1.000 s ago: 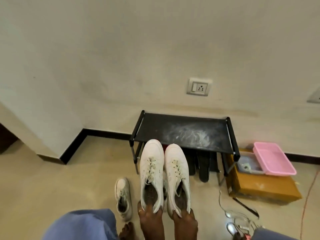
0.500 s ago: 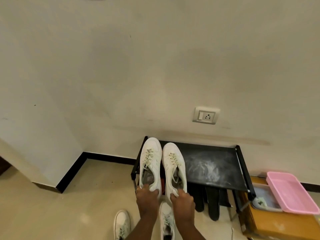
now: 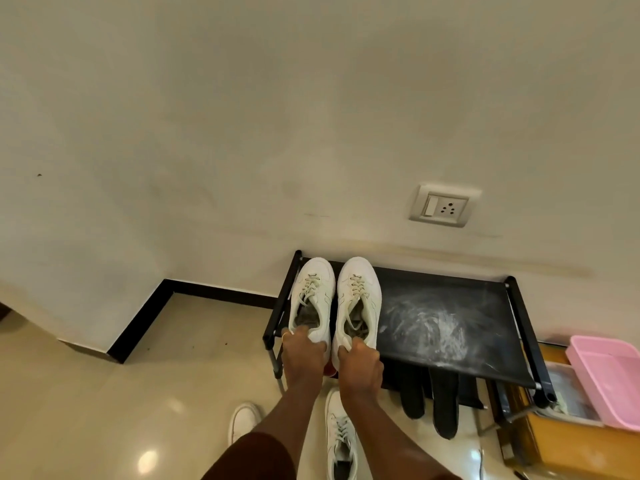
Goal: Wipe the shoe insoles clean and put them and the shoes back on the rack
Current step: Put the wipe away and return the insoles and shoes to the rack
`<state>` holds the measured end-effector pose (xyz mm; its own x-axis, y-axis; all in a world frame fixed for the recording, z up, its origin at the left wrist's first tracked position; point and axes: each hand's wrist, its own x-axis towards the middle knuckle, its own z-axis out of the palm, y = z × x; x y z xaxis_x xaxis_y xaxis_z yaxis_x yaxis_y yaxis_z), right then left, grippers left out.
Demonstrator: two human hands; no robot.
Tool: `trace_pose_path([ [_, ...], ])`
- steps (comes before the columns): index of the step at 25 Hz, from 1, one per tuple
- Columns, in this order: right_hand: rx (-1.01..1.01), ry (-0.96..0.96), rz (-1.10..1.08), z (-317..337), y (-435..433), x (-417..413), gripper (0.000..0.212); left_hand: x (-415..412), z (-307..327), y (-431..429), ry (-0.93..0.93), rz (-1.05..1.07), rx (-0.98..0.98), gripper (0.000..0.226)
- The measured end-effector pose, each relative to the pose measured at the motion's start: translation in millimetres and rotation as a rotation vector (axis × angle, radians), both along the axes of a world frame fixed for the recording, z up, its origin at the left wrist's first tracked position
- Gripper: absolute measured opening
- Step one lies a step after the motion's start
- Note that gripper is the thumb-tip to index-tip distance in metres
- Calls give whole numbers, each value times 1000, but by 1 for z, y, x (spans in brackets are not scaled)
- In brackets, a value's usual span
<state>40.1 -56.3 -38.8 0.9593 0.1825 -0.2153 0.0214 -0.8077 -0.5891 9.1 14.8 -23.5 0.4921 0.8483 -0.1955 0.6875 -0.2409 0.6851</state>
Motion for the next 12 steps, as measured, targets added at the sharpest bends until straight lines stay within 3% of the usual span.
trace_pose_path([
  [8, 4, 32, 50, 4, 2, -3, 33, -3, -9, -8, 9, -29, 34, 37],
  [12, 31, -26, 44, 9, -13, -21, 67, -28, -4, -22, -146, -93, 56, 56],
])
